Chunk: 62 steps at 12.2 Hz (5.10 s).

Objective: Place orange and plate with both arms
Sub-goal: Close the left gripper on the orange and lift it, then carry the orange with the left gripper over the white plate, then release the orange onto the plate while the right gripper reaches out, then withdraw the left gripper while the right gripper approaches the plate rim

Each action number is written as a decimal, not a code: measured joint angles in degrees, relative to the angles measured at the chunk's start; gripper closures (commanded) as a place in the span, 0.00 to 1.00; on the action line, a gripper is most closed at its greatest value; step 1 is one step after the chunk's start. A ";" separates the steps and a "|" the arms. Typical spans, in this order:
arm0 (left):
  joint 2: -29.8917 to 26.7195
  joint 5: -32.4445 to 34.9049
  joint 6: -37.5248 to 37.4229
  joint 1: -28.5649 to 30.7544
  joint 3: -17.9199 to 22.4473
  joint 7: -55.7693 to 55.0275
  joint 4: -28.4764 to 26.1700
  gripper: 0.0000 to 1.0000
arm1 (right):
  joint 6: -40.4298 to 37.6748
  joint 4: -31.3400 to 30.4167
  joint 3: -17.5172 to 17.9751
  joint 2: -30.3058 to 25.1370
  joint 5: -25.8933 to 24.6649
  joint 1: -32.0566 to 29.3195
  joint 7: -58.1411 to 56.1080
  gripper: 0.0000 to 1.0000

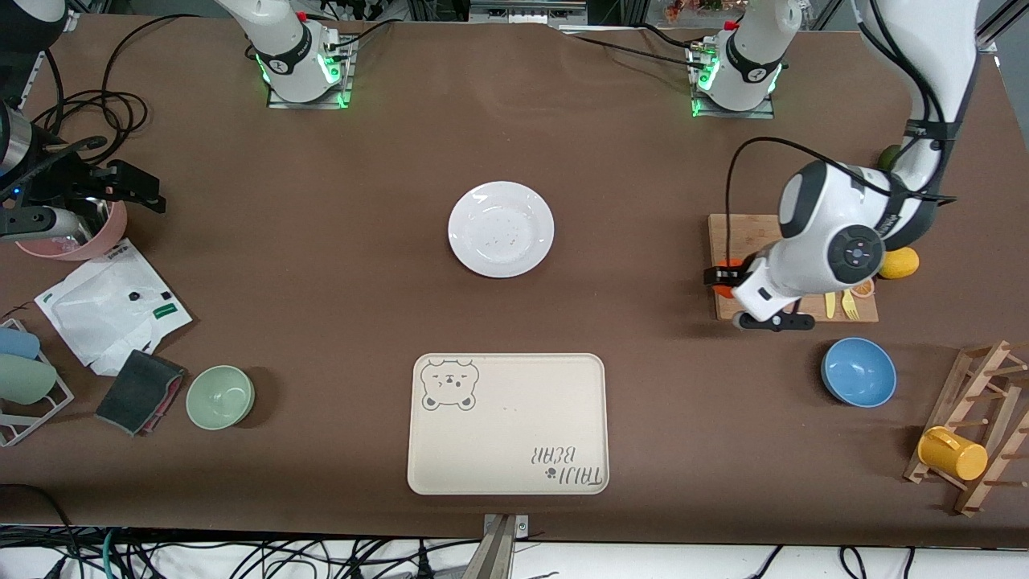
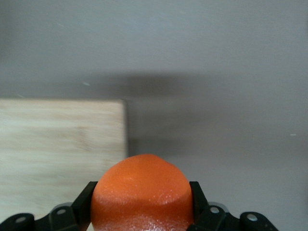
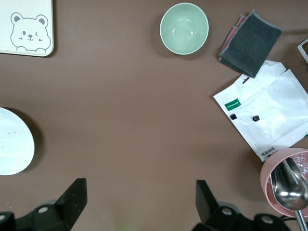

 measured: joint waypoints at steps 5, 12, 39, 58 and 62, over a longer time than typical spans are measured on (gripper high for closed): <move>0.00 0.00 0.00 -0.74 -12.25 -22.13 0.38 0.46 | 0.36 0.00 -0.24 0.04 0.00 -0.12 0.00 0.00; 6.02 -0.01 0.96 -16.09 -14.70 -46.00 6.70 0.46 | 0.54 0.00 -0.47 0.36 0.00 -0.71 0.00 0.00; 13.20 4.42 1.35 -31.09 -2.51 -63.36 17.01 0.00 | 1.15 -2.69 0.63 4.87 13.46 -0.14 -2.46 0.00; -10.06 7.00 -21.53 5.42 -2.09 14.30 18.58 0.00 | 24.66 -33.27 8.44 11.76 48.45 -0.05 -28.85 0.00; -14.87 2.61 -25.34 1.24 5.43 17.73 20.41 0.00 | 32.29 -34.95 12.88 15.87 54.24 0.07 -32.83 0.00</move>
